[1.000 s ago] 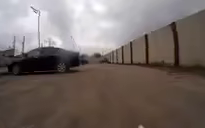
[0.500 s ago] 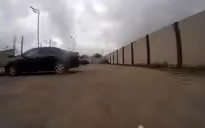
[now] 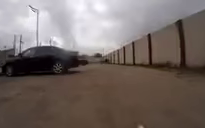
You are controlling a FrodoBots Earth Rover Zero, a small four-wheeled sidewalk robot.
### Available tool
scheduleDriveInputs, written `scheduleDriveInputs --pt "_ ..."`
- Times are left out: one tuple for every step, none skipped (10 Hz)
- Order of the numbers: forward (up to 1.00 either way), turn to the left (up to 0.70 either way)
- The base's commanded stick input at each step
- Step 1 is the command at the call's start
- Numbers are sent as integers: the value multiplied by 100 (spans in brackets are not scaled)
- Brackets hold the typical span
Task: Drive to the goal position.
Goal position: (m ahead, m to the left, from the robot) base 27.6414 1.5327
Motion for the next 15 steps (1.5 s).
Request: scheduleDriveInputs --pt "50 0" --pt "50 0" --pt "50 0" --pt "50 0" --pt "50 0" --pt "50 0" --pt "50 0" --pt "50 0" --pt "50 0" --pt "50 0" --pt "50 0" --pt "50 0" --pt "50 0" --pt "50 0" --pt "50 0"
